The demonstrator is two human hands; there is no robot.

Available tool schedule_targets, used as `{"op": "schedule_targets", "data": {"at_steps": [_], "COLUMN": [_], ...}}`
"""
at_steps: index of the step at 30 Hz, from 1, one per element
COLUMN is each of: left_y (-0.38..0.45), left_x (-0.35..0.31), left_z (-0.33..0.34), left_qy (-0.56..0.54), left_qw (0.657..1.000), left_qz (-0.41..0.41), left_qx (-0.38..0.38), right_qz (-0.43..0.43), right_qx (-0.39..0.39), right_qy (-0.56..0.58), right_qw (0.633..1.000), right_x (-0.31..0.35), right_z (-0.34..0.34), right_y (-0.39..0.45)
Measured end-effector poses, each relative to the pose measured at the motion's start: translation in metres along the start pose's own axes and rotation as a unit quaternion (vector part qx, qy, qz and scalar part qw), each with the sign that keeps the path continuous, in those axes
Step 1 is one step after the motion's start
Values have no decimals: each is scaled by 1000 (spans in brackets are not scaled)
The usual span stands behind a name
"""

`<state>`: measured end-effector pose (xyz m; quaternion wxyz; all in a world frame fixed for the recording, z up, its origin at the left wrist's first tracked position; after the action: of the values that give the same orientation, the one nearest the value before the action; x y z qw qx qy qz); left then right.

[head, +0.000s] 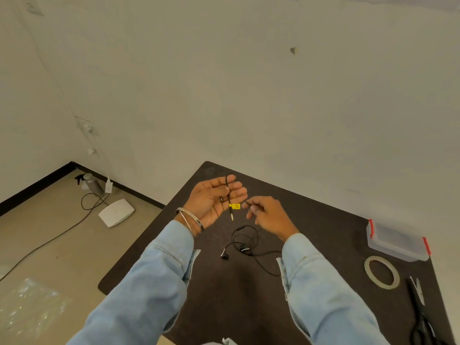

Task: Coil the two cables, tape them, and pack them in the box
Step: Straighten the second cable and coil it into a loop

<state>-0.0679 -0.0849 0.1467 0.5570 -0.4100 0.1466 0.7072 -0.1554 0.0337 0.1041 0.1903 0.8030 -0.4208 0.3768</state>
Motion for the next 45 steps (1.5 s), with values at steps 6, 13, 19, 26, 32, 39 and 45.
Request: {"op": "schedule_targets", "data": {"at_steps": [6,13,19,26,32,39,45], "left_y": [5,10,14,-8,-18,-14,0], "left_x": [1,17,32,53,57,39,14], "left_z": [-15,-22,-20,6,5,-9,-39], "left_qy": [33,177,328,370,249,93,-13], "left_qw": [998,983,943,906,940,988,999], "left_qz": [38,35,43,24,-9,0,43], "left_qx": [-34,-20,30,205,234,120,1], "right_qz": [-92,-150,-159,-132,-104,-32,-2], "right_qx": [125,111,95,14,-9,-47,50], "right_qy": [-36,-52,-86,3,109,224,164], "right_qw": [987,981,979,991,989,973,985], "right_x": [21,39,46,60,61,40,22], "right_z": [29,14,-7,-52,-52,-18,52], "right_y": [-33,-51,-48,-12,13,14,-29]}}
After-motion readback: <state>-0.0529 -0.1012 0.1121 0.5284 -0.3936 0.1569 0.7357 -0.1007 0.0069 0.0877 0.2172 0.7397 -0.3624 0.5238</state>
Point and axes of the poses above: each hand's wrist, its own y-axis towards the middle knuckle, its own z-axis out of the palm, x = y × z, the point moved 7 cm from there along y, towards the middle knuckle, and after that the axes turned 9 degrees about -x, right-handed, at the moved point
